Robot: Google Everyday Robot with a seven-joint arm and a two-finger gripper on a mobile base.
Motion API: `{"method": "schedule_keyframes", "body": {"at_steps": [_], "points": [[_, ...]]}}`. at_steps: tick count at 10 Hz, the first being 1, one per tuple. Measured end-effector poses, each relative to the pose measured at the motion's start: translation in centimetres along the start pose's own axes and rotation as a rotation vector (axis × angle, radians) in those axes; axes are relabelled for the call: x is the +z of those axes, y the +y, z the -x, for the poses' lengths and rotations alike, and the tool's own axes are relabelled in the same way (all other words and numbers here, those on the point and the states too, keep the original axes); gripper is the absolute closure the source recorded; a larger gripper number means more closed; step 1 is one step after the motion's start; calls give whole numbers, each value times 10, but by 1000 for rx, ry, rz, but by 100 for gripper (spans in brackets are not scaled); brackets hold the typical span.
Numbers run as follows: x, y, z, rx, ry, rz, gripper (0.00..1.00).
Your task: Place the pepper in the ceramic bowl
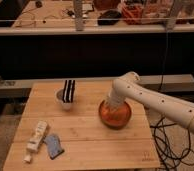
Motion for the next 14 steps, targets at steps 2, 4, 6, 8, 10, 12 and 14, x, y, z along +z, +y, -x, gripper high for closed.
{"method": "schedule_keyframes", "body": {"at_steps": [2,4,6,8,10,12,14], "points": [[0,0,0,6,1,1,98],[-1,1,-1,12,2,2,98],[-1,0,-2,15,3,2,98],[-2,1,-2,19,4,3,98],[-2,1,-2,21,4,4,98],[-3,1,-3,25,6,4,98],[-3,1,-3,28,7,4,98]]}}
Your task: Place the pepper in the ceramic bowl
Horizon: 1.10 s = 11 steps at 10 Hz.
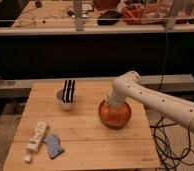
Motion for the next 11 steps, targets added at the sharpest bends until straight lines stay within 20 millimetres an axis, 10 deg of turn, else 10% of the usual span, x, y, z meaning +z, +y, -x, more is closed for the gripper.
{"method": "schedule_keyframes", "body": {"at_steps": [11], "points": [[-3,1,-2,16,6,4,98]]}}
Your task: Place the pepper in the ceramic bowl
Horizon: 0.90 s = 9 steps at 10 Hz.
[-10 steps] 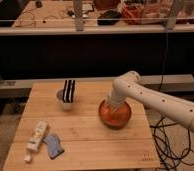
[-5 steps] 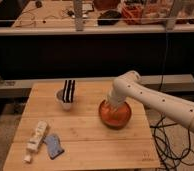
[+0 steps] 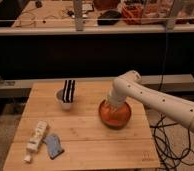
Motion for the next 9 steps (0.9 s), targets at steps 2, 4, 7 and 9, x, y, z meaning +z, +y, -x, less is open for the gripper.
{"method": "schedule_keyframes", "body": {"at_steps": [2,4,7,9], "points": [[0,0,0,3,1,1,98],[-1,0,-1,6,2,2,98],[-1,1,-1,12,3,4,98],[-1,2,-2,15,4,6,98]]}}
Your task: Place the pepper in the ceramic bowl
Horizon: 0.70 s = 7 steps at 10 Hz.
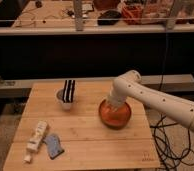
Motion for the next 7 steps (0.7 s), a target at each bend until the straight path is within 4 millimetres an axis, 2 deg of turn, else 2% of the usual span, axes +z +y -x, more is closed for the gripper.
{"method": "schedule_keyframes", "body": {"at_steps": [7], "points": [[-2,0,-1,8,3,3,98]]}}
